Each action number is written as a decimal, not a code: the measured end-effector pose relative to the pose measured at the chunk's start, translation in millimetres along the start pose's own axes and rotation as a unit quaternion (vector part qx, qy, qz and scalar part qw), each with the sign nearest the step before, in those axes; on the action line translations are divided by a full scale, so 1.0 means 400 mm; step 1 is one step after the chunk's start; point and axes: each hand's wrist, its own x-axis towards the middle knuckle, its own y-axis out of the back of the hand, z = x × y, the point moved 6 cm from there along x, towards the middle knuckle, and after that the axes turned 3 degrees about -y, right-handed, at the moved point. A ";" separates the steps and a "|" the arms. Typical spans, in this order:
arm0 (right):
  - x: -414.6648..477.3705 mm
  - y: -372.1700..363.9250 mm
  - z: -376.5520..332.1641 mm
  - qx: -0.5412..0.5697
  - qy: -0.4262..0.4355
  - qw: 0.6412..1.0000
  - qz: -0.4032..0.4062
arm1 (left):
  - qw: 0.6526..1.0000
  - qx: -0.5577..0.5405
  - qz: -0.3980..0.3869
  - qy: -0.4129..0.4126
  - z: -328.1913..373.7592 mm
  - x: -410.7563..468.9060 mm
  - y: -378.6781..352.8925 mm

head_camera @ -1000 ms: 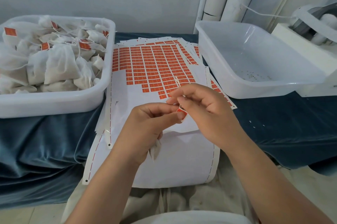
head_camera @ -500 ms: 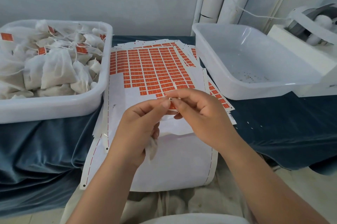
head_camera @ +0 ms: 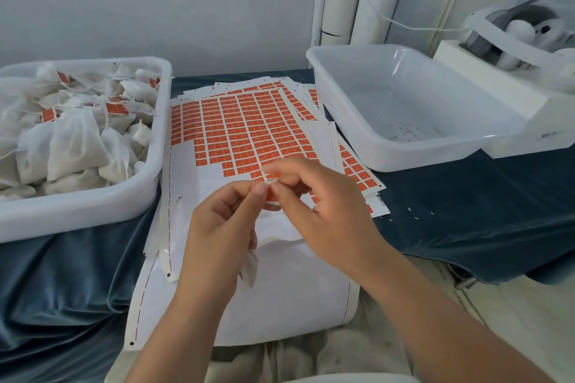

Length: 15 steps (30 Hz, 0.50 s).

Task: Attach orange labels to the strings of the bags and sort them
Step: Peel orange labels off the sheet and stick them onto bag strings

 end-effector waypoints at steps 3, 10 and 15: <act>-0.004 -0.007 0.006 0.020 0.002 1.000 0.009 | 1.000 -0.006 -0.002 -0.003 0.009 0.000 -0.001; 0.004 -0.020 0.017 0.044 0.005 0.999 0.007 | 0.997 0.045 0.047 -0.045 0.021 -0.004 0.004; 0.015 -0.007 0.026 0.083 -0.015 0.996 0.005 | 0.993 0.066 0.066 -0.069 0.038 -0.005 -0.010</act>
